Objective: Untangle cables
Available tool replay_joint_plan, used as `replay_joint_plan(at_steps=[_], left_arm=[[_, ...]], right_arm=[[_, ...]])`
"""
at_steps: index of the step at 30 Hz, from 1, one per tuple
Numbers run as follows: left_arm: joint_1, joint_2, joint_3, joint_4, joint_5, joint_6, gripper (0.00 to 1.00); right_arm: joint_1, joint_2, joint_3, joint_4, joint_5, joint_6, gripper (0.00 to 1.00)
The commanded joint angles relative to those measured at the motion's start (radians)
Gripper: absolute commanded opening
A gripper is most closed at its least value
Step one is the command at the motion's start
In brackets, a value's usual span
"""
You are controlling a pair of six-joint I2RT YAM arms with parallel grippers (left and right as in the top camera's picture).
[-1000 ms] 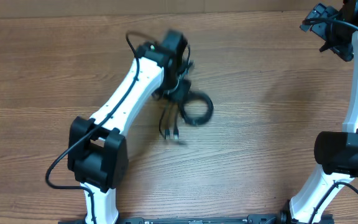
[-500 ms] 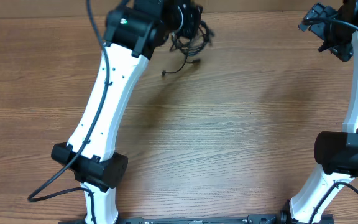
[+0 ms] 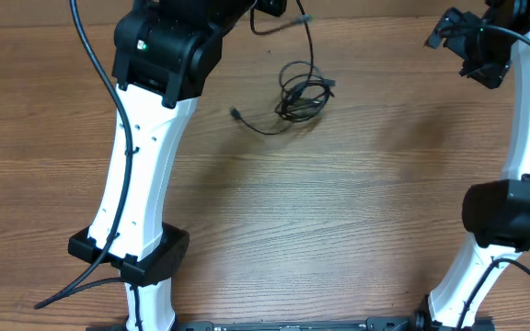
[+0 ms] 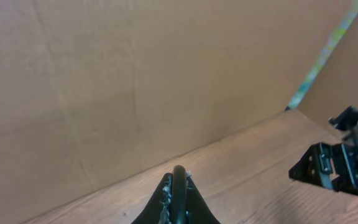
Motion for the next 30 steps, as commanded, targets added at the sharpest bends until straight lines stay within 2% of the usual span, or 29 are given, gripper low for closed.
replay_joint_plan(at_steps=[1,12,17,21,27,30], left_arm=[[0.005,-0.002,0.029,0.052,-0.021,-0.039,0.04],[0.005,-0.006,0.220,0.296,-0.026,-0.053,0.04],[0.005,-0.006,0.282,0.383,-0.081,-0.051,0.04],[0.005,-0.006,0.305,0.430,-0.081,-0.045,0.04],[0.005,-0.006,0.307,0.499,-0.081,-0.016,0.05],[0.005,-0.006,0.308,0.570,-0.081,-0.015,0.04]], right_arm=[[-0.001,-0.002,0.006,0.023,-0.021,-0.016,1.00],[-0.001,0.005,0.006,0.082,-0.021,-0.016,1.00],[-0.001,0.007,0.006,0.106,-0.021,-0.016,1.00],[0.000,0.008,0.006,0.122,-0.023,-0.016,1.00],[0.022,0.045,0.006,0.100,-0.163,-0.060,1.00],[0.040,0.074,0.005,0.098,-0.164,-0.061,1.00]])
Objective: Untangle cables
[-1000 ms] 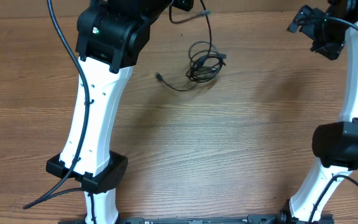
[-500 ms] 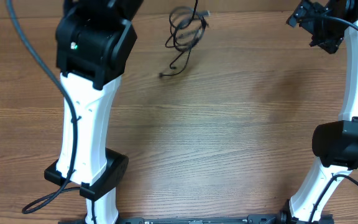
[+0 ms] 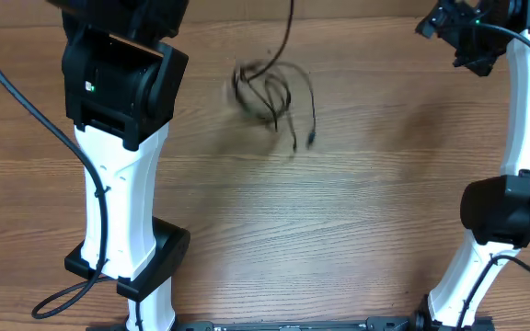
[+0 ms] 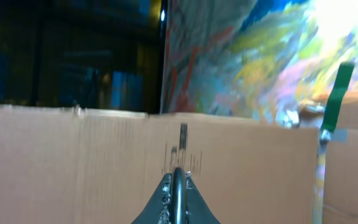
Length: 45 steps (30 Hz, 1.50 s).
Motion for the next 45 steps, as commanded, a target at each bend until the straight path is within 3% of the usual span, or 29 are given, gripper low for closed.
replay_joint_plan(at_steps=[1,7,14,19,24,33,42,45], left_arm=[[0.005,-0.014,0.022,0.068,-0.013,0.029,0.04],[0.005,-0.014,0.021,-0.021,-0.035,0.027,0.04],[0.005,-0.035,0.023,0.162,-0.035,0.028,0.04],[0.005,-0.044,0.022,0.145,-0.053,0.045,0.04],[0.005,-0.045,0.023,0.301,-0.140,0.098,0.04],[0.005,-0.069,0.023,0.535,-0.139,0.125,0.04],[0.003,-0.143,0.023,0.533,-0.138,0.158,0.04],[0.003,-0.187,0.023,0.400,-0.142,0.189,0.04]], right_arm=[[0.031,0.061,0.005,-0.003,-0.052,-0.028,1.00],[0.049,0.112,0.005,-0.013,-0.053,-0.028,1.00],[0.060,0.112,0.005,-0.011,-0.066,-0.030,1.00],[0.078,0.112,0.005,-0.046,-0.291,-0.135,1.00],[0.137,0.112,0.004,-0.089,-0.303,-0.188,1.00],[0.256,0.113,0.001,-0.079,-0.185,-0.189,1.00],[0.267,0.113,0.001,-0.142,-0.186,-0.170,1.00],[0.267,0.114,0.000,-0.174,-0.186,-0.044,1.00]])
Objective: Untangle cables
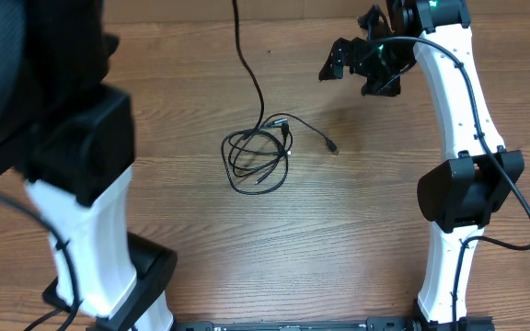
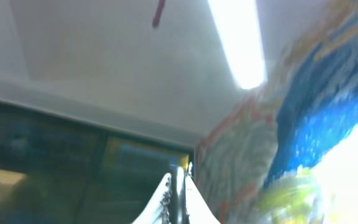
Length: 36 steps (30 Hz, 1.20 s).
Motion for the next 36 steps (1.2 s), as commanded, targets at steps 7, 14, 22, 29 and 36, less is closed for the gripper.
replay_joint_plan(at_steps=[7,14,22,29,36], left_arm=[[0.003,-0.130,0.013,-0.535,-0.138,0.054,0.04],[0.003,-0.125,0.012,-0.829,-0.388,0.054,0.04],[0.003,-0.130,0.012,-1.124,-0.441,-0.081,0.04],[-0.024,-0.206,0.012,-1.219,-0.439,-0.280,0.05],[-0.056,-0.252,0.012,-1.054,-0.392,-0.271,0.04]], right_arm=[[0.010,-0.008,0.001,-0.052,-0.026,0.314,1.00],[0.076,-0.003,0.001,-0.092,-0.029,0.380,1.00],[0.174,0.012,0.001,-0.031,0.083,0.451,1.00],[0.173,0.038,0.001,-0.014,0.217,0.386,1.00],[0.078,0.038,0.001,-0.019,0.395,0.360,1.00]])
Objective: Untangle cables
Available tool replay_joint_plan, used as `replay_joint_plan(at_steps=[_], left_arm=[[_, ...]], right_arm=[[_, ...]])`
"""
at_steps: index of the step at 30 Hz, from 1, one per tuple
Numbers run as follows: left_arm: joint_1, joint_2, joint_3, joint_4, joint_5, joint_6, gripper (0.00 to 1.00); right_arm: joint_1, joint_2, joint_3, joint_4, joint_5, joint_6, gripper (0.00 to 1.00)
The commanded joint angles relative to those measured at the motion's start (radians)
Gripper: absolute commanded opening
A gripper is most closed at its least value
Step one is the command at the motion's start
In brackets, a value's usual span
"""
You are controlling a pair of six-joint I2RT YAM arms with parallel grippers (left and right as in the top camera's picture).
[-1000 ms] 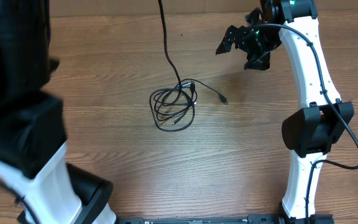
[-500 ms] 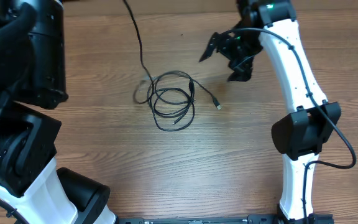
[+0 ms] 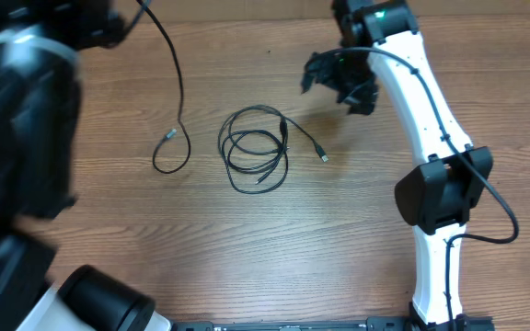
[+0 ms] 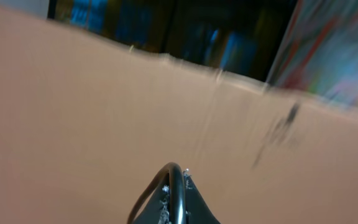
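Note:
One black cable hangs from the top left down to a small loop resting on the table, apart from the other cable. That second black cable lies coiled on the wood, with its plug end trailing to the right. In the left wrist view my left gripper is shut on the hanging cable; behind it is only a cardboard wall. In the overhead view that gripper itself is lost in blur at the top left. My right gripper hovers up and right of the coil, open and holding nothing.
The left arm looms large and blurred over the left side of the overhead view. The right arm runs from the front edge up the right side. A cardboard wall stands behind the table.
The held cable was joined to the coil; now it hangs free to the coil's left, its end looped on the table. The coil stayed put. My right gripper has shifted left toward the coil.
The tangled bundle first lay at the far middle of the table, one strand running to my shut left gripper. Then it was blurred and further left. Later it lay nearer the centre under a rising strand, the right arm closer. Now the two cables lie apart.

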Motion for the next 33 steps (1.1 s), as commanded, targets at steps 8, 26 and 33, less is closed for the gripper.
replay_joint_plan(at_steps=[8,26,33], left_arm=[[-0.006,0.081,0.008,0.189,0.228,0.042,0.04],[-0.014,0.533,0.008,0.881,0.850,-0.441,0.04],[-0.070,0.665,0.008,0.980,0.849,-0.607,0.04]], right_arm=[[-0.253,-0.020,0.002,0.006,0.116,-0.113,1.00],[-0.686,-0.116,0.002,-0.012,0.205,-0.192,1.00],[-0.800,-0.135,0.003,-0.011,0.246,-0.211,1.00]])
